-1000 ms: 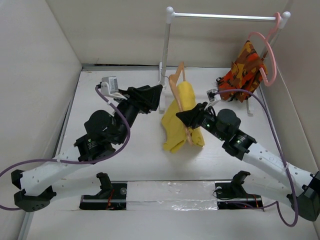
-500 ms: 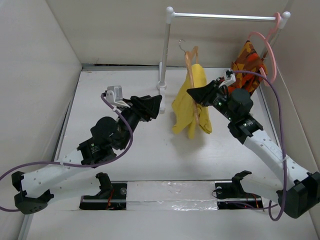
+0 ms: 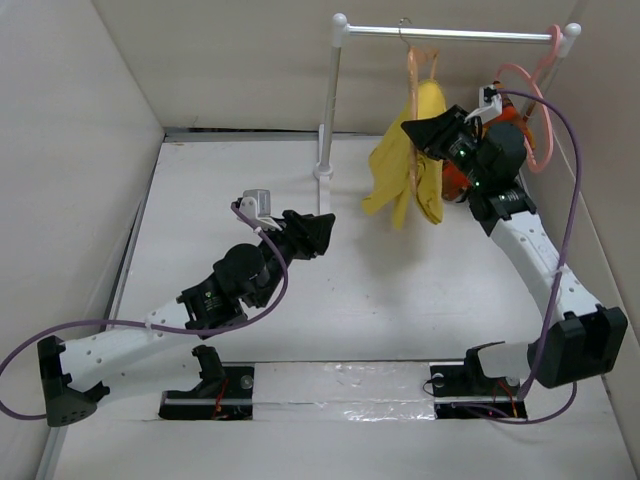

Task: Place the trousers on the hanger
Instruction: Place the hanger at the clothesline.

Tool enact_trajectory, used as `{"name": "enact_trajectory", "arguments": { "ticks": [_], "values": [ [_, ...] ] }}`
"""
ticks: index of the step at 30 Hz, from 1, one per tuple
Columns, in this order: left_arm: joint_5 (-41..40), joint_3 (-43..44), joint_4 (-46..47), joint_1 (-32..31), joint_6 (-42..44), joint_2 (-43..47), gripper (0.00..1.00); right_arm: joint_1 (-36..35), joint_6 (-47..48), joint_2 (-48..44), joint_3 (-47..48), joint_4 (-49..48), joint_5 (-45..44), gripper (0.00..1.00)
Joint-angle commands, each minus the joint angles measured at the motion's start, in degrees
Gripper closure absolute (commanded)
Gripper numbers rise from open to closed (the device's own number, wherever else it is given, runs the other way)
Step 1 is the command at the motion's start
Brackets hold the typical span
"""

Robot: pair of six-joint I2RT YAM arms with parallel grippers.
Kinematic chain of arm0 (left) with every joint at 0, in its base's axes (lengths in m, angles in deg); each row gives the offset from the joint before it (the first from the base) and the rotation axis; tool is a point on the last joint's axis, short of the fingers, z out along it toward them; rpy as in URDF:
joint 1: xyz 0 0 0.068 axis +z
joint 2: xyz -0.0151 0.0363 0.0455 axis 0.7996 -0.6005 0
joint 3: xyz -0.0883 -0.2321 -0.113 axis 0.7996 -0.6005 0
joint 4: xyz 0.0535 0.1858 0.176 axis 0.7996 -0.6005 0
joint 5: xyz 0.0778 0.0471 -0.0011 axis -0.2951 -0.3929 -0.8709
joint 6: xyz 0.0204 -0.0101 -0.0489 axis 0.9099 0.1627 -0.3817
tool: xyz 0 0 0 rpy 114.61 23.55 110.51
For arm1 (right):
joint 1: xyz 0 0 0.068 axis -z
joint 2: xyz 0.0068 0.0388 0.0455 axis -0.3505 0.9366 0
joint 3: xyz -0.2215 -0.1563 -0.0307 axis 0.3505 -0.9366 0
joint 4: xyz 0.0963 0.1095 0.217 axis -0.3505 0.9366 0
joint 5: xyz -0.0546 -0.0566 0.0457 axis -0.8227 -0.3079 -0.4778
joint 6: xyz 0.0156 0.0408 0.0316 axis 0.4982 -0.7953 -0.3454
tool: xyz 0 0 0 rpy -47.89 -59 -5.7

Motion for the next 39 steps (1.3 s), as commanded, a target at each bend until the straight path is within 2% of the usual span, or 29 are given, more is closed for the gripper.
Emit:
{"name": "enact_trajectory", "arguments": {
  "ticks": [1,13,23,35,39],
  "values": [
    [-0.7,1.7,1.3,-0.2,-0.3,0.7,0.50,3.6,1.3,1.4,8.4,-10.9,3.8,1.00],
    [-1.9,1.0,0.4,-0.2,-1.4,0.1,0.50,10.6,-2.4,6.4,11.5,-12.6,10.7,1.00],
    [-2.5,-0.3,0.9,-0.2,-1.8,0.0,0.50,13.0,-2.8,9.0,7.4,-15.0,13.2,1.00],
    [-3.4,0.0,0.2,-0.2,-2.3,-1.1,0.50,18.7,-4.6,12.1,12.4,-15.6,18.8,1.00],
    [-3.5,-0.2,0.6,-0.2,-2.4,-1.4,0.50,19.3,-4.8,12.7,10.9,-16.6,20.9,1.00]
  ]
}}
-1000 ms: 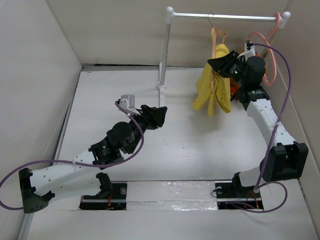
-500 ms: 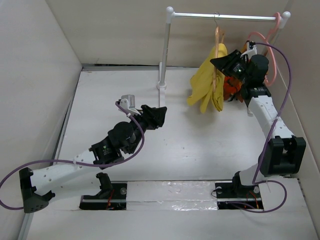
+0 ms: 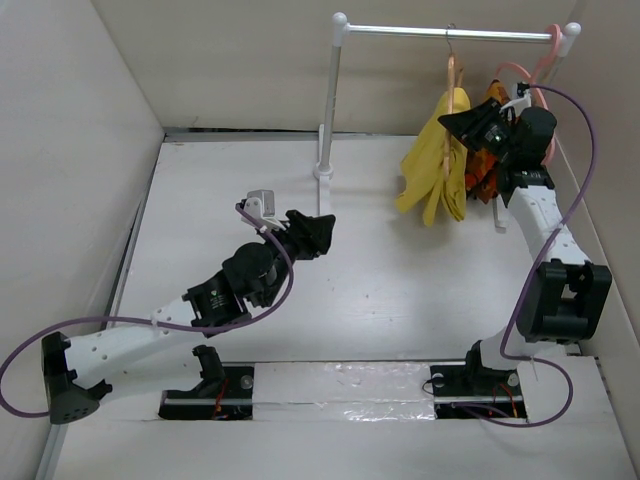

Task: Place the trousers on the hanger
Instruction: Place the hanger at the clothesline, then reset both arms

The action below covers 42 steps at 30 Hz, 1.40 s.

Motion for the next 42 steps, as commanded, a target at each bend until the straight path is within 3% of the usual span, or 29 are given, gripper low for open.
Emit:
{"name": "enact_trajectory", "arguments": {
  "ticks": [1,7,13,16,17,20,21,26,30,34,42],
  "values": [
    [-0.9,-0.1,2.6,-0.2,-0.1,0.0,0.50,0.2,0.5,-2.5,3.7,-14.9,2.7,1.00],
    [-1.1,0.6,2.0,-0.2,0.1,-1.2,0.50,0.2,0.0,-3.0,-2.8,-18.7,3.1,1.00],
    [-1.7,-0.5,1.7,-0.2,-0.3,-0.9,0.48,-0.4,5.8,-6.5,-2.7,-12.0,-0.2,0.41],
    [-2.4,-0.2,-0.1,-0.2,-0.8,-1.0,0.47,-0.9,10.3,-9.9,-1.9,-6.6,-4.4,0.25],
    [-2.5,-0.5,0.0,-0.2,-0.9,-0.7,0.47,-1.4,11.6,-10.9,-1.9,-5.4,-5.4,0.14],
    [-3.7,-0.5,-1.4,-0.2,-0.9,-0.6,0.45,-2.0,15.2,-15.6,-4.5,-1.6,-12.2,0.13],
    [-4.2,-0.3,-2.1,-0.2,-1.2,-0.5,0.43,-2.0,16.1,-18.1,-5.7,-1.6,-14.6,0.00],
    [-6.1,-1.4,-2.9,-0.2,-0.9,0.8,0.36,-2.6,18.2,-25.6,-13.1,-3.3,-13.1,0.00],
    [-8.2,-2.6,-4.4,-0.2,-1.4,1.8,0.34,-5.4,20.1,-33.2,-21.4,-6.3,-5.5,0.00],
    [-11.1,-5.0,-9.4,-0.2,-4.4,3.7,0.33,-10.5,25.4,-43.4,-32.9,-2.9,-2.2,0.00],
    [-10.9,-17.8,-13.6,-0.2,-12.2,11.3,0.33,-13.0,34.2,-56.8,-49.9,11.0,-3.5,0.00]
  ]
}}
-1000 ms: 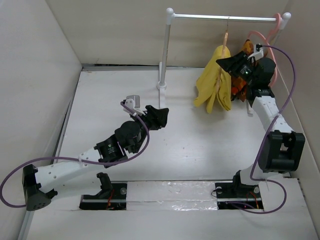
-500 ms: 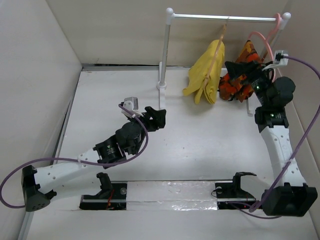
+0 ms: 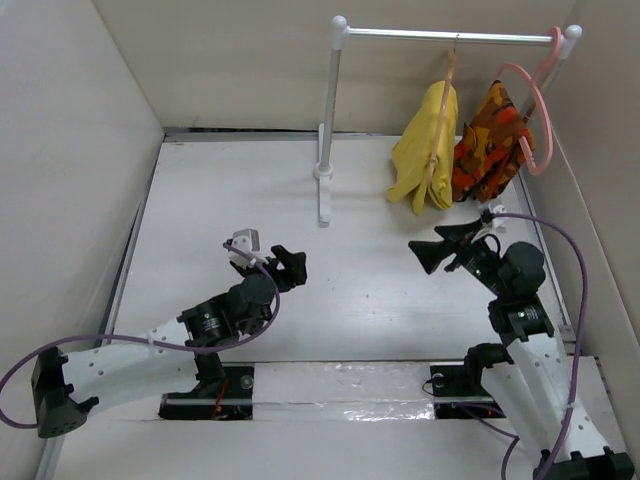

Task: Place the trousers on the hanger
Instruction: Reset both arms

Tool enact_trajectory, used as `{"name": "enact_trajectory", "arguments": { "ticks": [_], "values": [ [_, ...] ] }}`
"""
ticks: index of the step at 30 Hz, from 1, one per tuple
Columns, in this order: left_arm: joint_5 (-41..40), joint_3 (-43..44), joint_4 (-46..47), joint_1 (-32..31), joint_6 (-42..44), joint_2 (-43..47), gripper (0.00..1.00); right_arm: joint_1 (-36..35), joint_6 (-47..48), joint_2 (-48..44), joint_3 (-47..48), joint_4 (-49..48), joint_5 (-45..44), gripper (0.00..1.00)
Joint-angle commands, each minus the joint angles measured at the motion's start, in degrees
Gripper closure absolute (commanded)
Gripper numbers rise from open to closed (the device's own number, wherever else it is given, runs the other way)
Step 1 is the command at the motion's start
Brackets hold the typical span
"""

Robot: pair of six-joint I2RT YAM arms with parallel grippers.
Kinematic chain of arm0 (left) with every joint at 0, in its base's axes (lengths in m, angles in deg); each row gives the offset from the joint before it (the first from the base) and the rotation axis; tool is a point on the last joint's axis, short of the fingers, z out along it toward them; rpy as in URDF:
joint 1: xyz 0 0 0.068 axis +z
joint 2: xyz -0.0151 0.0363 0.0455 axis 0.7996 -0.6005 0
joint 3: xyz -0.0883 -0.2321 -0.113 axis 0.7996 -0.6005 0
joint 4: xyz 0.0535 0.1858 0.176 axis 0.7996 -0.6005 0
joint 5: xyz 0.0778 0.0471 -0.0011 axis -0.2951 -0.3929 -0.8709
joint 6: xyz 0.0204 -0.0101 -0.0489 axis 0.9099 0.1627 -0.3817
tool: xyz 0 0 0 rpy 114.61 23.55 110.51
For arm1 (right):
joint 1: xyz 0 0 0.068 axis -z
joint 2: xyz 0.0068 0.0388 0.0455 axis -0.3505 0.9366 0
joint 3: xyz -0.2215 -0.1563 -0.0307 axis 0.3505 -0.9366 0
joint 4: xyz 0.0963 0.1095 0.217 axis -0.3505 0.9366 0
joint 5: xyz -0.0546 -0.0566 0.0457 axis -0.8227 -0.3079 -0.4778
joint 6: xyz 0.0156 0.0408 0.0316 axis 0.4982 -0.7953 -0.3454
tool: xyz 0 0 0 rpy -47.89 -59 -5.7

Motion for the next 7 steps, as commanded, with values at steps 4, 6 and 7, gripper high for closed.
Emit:
{"name": "enact_trajectory", "arguments": {
  "ticks": [4,6,7],
  "values": [
    [1.1,-8.1,-2.0,-0.2,-7.1,5.6,0.35,-0.7,6.8,-5.3,-7.3,9.0,-0.3,0.00],
    [1.7,-8.6,-2.0,-0.2,-6.8,6.1,0.35,-0.7,7.1,-5.4,-6.5,10.4,-0.1,0.00],
    [1.6,-8.4,-2.0,-0.2,-6.7,6.1,0.34,-1.2,7.1,-5.3,-4.8,11.4,-0.1,0.00]
  ]
}}
